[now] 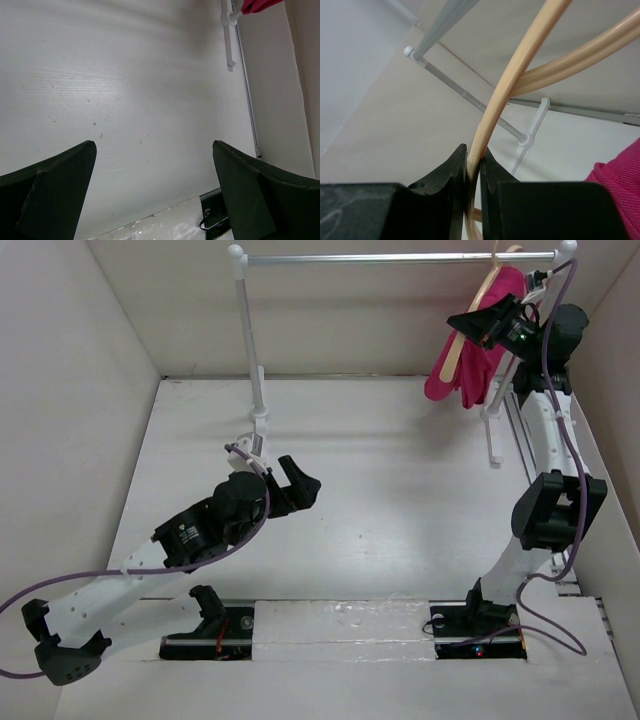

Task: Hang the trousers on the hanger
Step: Place the hanger at the clothesline.

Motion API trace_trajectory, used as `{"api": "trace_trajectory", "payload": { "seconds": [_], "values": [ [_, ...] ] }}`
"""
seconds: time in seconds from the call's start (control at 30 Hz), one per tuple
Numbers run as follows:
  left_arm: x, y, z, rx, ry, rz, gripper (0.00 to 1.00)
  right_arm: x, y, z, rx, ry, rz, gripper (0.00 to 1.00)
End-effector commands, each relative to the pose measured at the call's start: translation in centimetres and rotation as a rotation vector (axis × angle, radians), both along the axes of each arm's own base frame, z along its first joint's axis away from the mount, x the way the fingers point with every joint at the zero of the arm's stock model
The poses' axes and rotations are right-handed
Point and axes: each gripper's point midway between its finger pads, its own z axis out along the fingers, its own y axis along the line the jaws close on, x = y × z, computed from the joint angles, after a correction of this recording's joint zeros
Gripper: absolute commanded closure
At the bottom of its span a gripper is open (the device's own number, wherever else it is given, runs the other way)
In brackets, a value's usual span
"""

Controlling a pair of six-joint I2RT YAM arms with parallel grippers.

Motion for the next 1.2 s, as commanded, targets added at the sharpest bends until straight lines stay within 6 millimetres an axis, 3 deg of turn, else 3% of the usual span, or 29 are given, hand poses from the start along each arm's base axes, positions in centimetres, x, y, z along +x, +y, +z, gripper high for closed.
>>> {"api": "trace_trajectory", "payload": {
  "seconds": [0.0, 0.2, 0.37, 0.6, 0.7, 0.73, 0.8, 0.83, 1.03, 1.1, 1.13, 1.17],
  "values": [
    [0.1, -0.5, 1.8, -0.045, -0.034, -0.009, 0.01, -2.0, -0.8, 8.6, -0.085, -0.413, -0.048, 1.00],
    [-0.1, 0.1, 1.6, -0.051, -0.028, 0.009, 0.01, -0.2, -3.7, 6.7, -0.054, -0.366, -0.102, 1.00],
    [-0.1, 0.3, 1.3, -0.041, -0.020, 0.019, 0.01, 1.1, -4.9, 5.1, -0.039, -0.337, -0.115, 1.00],
    [0.1, 0.2, 1.5, -0.037, -0.017, 0.019, 0.01, 1.4, -6.4, 2.7, -0.035, -0.290, -0.145, 0.99],
    [0.1, 0.1, 1.6, -0.039, -0.017, 0.017, 0.01, 1.2, -6.9, 1.6, -0.039, -0.269, -0.163, 0.72],
    [0.1, 0.1, 1.6, -0.035, -0.017, 0.018, 0.01, 1.0, -7.5, 1.4, -0.047, -0.265, -0.173, 0.54],
    [0.2, 0.0, 1.5, -0.030, -0.014, 0.022, 0.01, 1.0, -7.9, 0.5, -0.078, -0.242, -0.186, 0.40],
    [0.3, 0.1, 1.8, -0.032, -0.020, 0.028, 0.01, 0.3, -8.2, 1.0, -0.102, -0.254, -0.203, 0.31],
    [1.3, -0.6, 3.6, -0.026, -0.052, 0.027, 0.01, -0.4, -11.6, -1.0, -0.322, -0.144, -0.351, 0.15],
    [1.6, -1.0, 4.1, -0.018, -0.065, 0.020, 0.01, -1.4, -12.2, -1.6, -0.366, -0.111, -0.389, 0.13],
    [2.0, -0.9, 5.0, -0.028, -0.079, 0.031, 0.01, -1.8, -13.5, -2.8, -0.375, -0.080, -0.419, 0.11],
    [2.0, -1.0, 5.1, -0.026, -0.083, 0.029, 0.01, -2.9, -13.3, -2.4, -0.405, -0.093, -0.433, 0.10]
  ]
}}
